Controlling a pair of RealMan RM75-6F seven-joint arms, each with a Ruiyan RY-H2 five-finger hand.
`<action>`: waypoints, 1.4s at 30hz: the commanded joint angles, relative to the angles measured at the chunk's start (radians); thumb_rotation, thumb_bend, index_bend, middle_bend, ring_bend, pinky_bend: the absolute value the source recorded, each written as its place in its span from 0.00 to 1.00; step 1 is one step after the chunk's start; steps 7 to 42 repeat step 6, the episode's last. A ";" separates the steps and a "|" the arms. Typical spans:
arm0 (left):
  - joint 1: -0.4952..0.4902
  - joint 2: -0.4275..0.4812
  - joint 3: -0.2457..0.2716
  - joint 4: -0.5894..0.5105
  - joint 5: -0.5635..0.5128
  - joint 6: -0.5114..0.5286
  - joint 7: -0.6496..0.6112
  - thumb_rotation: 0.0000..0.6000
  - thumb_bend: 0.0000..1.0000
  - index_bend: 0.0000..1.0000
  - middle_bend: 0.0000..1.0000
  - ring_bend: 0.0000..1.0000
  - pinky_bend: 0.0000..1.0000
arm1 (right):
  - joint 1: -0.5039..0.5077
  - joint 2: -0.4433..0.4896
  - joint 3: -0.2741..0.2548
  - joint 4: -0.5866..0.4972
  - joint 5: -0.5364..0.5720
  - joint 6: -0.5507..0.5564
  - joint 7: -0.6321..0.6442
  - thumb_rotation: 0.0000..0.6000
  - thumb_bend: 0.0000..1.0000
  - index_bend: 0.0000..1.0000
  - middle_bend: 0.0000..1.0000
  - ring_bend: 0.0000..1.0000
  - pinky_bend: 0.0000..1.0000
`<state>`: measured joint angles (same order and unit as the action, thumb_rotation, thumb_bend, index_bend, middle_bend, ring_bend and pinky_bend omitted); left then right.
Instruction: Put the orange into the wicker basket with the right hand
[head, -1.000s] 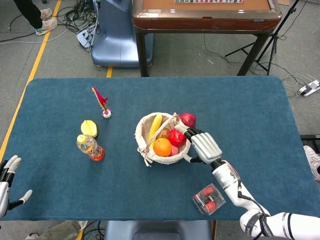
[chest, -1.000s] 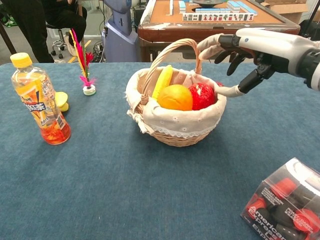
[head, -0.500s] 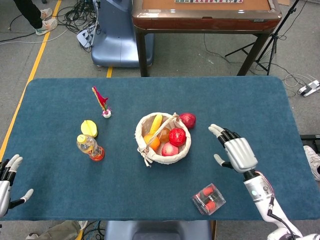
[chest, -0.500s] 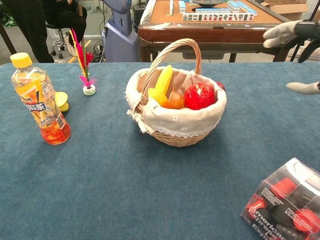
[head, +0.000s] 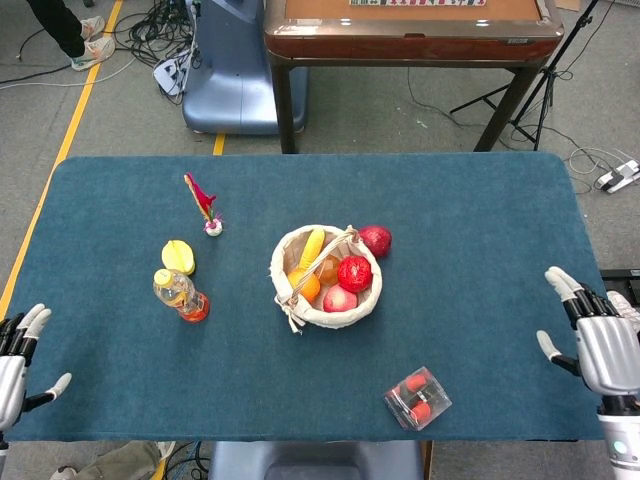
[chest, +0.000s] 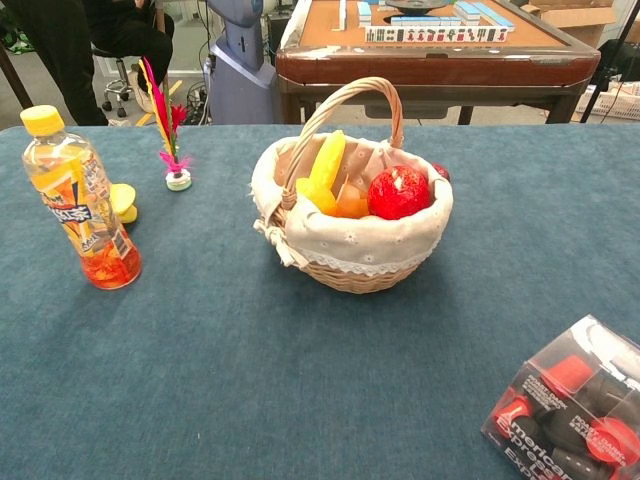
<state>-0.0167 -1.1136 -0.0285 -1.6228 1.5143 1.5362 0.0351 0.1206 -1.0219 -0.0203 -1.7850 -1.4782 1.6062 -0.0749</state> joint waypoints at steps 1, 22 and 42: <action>-0.003 -0.001 0.000 -0.003 0.002 -0.002 0.004 1.00 0.22 0.07 0.00 0.00 0.00 | -0.020 -0.002 -0.009 0.017 -0.014 0.008 0.018 1.00 0.29 0.12 0.16 0.16 0.32; -0.005 0.001 0.000 -0.008 0.004 0.000 0.008 1.00 0.22 0.07 0.00 0.00 0.00 | -0.037 -0.027 -0.009 0.038 -0.031 0.003 0.038 1.00 0.29 0.12 0.16 0.16 0.32; -0.005 0.001 0.000 -0.008 0.004 0.000 0.008 1.00 0.22 0.07 0.00 0.00 0.00 | -0.037 -0.027 -0.009 0.038 -0.031 0.003 0.038 1.00 0.29 0.12 0.16 0.16 0.32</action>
